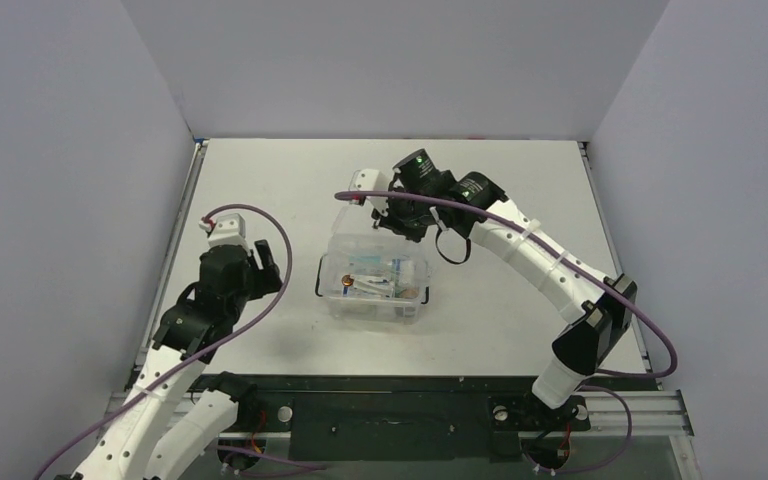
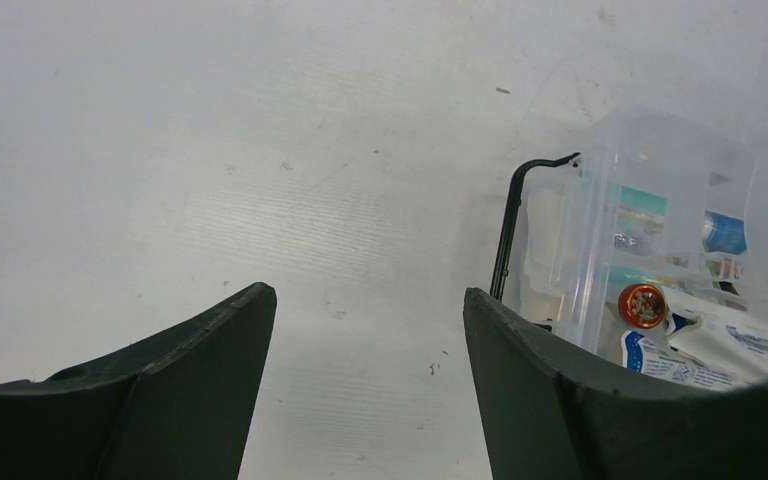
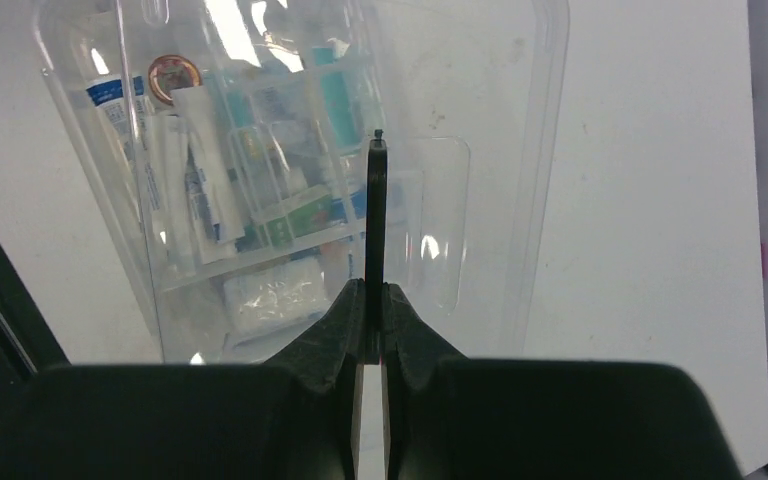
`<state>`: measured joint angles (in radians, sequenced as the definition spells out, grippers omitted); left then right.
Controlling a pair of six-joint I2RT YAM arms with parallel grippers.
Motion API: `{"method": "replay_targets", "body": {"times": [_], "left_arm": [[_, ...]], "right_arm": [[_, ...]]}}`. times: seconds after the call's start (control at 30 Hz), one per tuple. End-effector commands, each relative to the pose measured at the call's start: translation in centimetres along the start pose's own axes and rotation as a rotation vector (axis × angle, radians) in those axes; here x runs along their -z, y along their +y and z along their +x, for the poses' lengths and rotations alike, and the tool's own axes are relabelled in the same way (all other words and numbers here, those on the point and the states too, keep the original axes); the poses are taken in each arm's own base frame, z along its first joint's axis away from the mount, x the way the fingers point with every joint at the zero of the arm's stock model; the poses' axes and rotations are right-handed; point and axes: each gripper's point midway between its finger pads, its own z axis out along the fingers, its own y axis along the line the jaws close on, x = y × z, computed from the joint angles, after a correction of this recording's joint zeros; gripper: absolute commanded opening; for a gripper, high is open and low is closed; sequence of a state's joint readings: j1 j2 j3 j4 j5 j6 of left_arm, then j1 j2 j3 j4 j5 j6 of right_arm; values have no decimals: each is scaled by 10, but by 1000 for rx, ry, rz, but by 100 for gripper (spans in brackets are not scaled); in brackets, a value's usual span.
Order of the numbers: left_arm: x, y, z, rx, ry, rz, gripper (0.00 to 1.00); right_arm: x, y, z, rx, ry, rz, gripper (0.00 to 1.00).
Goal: Organize the medicine kit
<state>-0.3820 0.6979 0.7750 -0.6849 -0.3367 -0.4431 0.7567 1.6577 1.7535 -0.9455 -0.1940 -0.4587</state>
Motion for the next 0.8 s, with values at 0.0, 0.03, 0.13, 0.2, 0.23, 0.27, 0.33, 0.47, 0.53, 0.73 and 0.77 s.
{"method": "replay_targets", "body": {"times": [0.0, 0.03, 0.13, 0.2, 0.23, 0.27, 0.33, 0.47, 0.53, 0.73, 0.77], "left_arm": [[8, 17, -20, 61, -92, -85, 67], [9, 20, -22, 72, -102, -99, 67], [10, 26, -23, 84, -114, -128, 67], [11, 28, -23, 88, -117, -134, 67], [11, 29, -24, 90, -120, -141, 67], [12, 30, -24, 91, -121, -146, 67], [13, 34, -25, 98, -132, -161, 67], [15, 36, -27, 110, -141, -173, 67], [14, 37, -26, 111, -141, -174, 67], [13, 38, -26, 112, -138, -178, 67], [13, 37, -26, 112, -139, -178, 67]], "right_arm": [[2, 17, -17, 115, -52, -52, 0], [-1, 22, -18, 126, -51, -68, 0], [-5, 33, -22, 170, -56, -101, 0], [-9, 37, -24, 190, -50, -107, 0], [-12, 39, -23, 194, -42, -112, 0], [-14, 41, -24, 199, -38, -114, 0], [-19, 46, -23, 210, -28, -129, 0], [-29, 57, -19, 249, 2, -162, 0], [-33, 59, -16, 259, 17, -167, 0], [-38, 64, -11, 272, 43, -181, 0], [-38, 65, -10, 276, 48, -182, 0]]}}
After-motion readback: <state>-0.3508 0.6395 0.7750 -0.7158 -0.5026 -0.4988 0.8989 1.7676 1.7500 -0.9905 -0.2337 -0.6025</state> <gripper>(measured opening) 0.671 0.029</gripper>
